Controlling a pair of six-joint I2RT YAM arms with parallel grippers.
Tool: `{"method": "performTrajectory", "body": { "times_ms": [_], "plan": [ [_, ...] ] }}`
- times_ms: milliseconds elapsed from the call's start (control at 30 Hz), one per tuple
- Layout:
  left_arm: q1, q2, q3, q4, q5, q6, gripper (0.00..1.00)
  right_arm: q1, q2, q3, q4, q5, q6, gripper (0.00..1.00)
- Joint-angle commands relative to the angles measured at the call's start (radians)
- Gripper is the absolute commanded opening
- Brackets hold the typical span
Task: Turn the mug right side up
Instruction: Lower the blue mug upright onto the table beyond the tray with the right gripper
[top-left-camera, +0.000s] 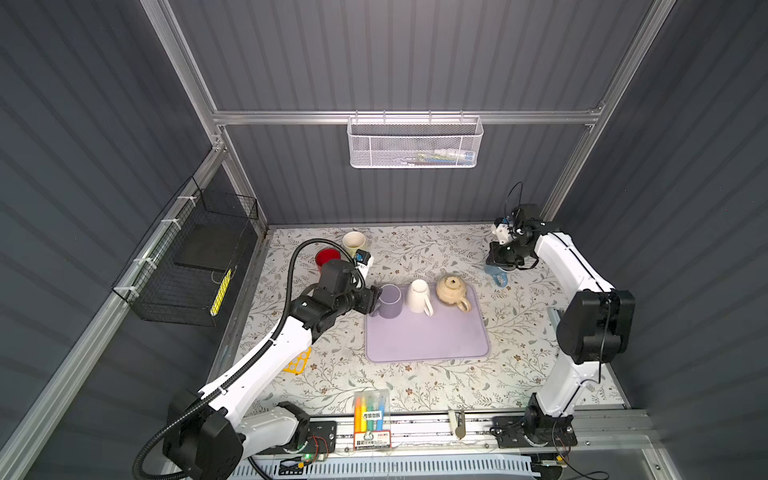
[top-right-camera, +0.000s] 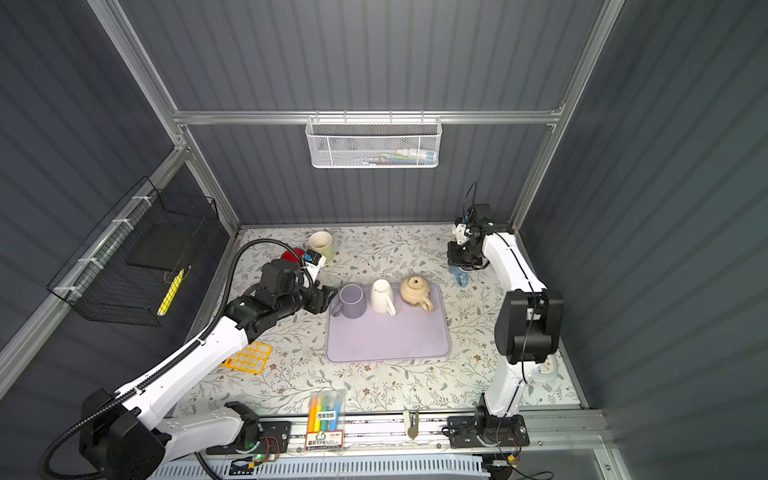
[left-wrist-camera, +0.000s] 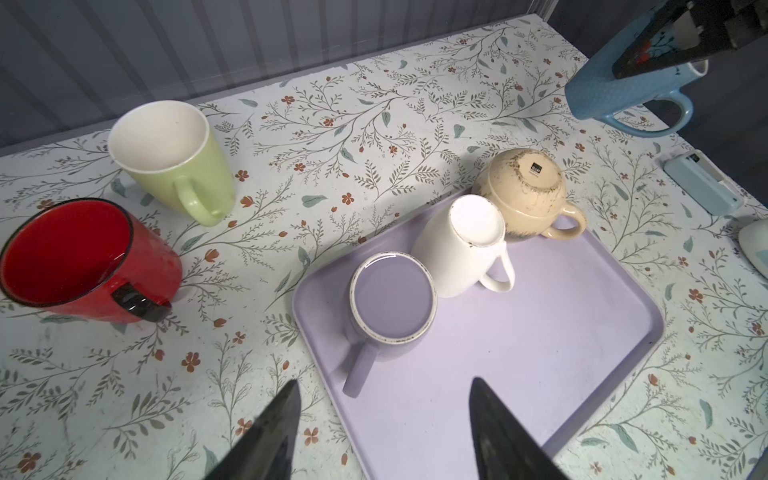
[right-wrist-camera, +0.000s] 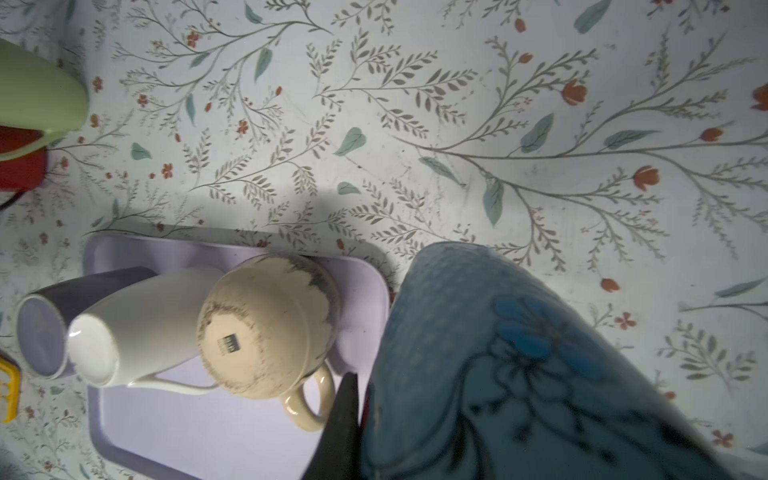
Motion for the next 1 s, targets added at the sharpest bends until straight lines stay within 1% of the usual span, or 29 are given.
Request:
{"method": "performTrajectory", "body": {
  "times_ms": [0, 67, 300, 533, 667, 800, 867, 967],
  "plan": [
    [0.005, -0.018, -0.017, -0.054, -0.019, -0.007, 0.64, -0.012, 0.056, 0.107, -0.093, 0.069, -0.074, 0.00],
    [0.004, -0.026, -0.023, -0.066, -0.021, -0.012, 0.64, -0.016, 0.088, 0.152, -0.122, 0.075, -0.102, 0.01],
    [0.004, -0.049, -0.040, -0.095, -0.033, -0.023, 0.63, -0.046, 0.159, 0.212, -0.128, 0.073, -0.135, 0.01],
    [0.004, -0.080, -0.035, -0.143, -0.061, -0.035, 0.63, -0.055, 0.264, 0.323, -0.145, 0.075, -0.177, 0.02],
    [0.004, -0.096, -0.035, -0.167, -0.075, -0.052, 0.62, -0.060, 0.344, 0.415, -0.196, 0.045, -0.196, 0.03],
    [0.002, -0.117, -0.030, -0.183, -0.093, -0.068, 0.62, -0.063, 0.380, 0.446, -0.189, 0.036, -0.203, 0.03],
    [0.003, -0.122, -0.030, -0.201, -0.110, -0.067, 0.62, -0.064, 0.407, 0.479, -0.202, 0.028, -0.206, 0.03],
    [0.002, -0.119, -0.025, -0.260, -0.179, -0.051, 0.62, -0.064, 0.442, 0.510, -0.217, 0.031, -0.215, 0.04]
  ]
}}
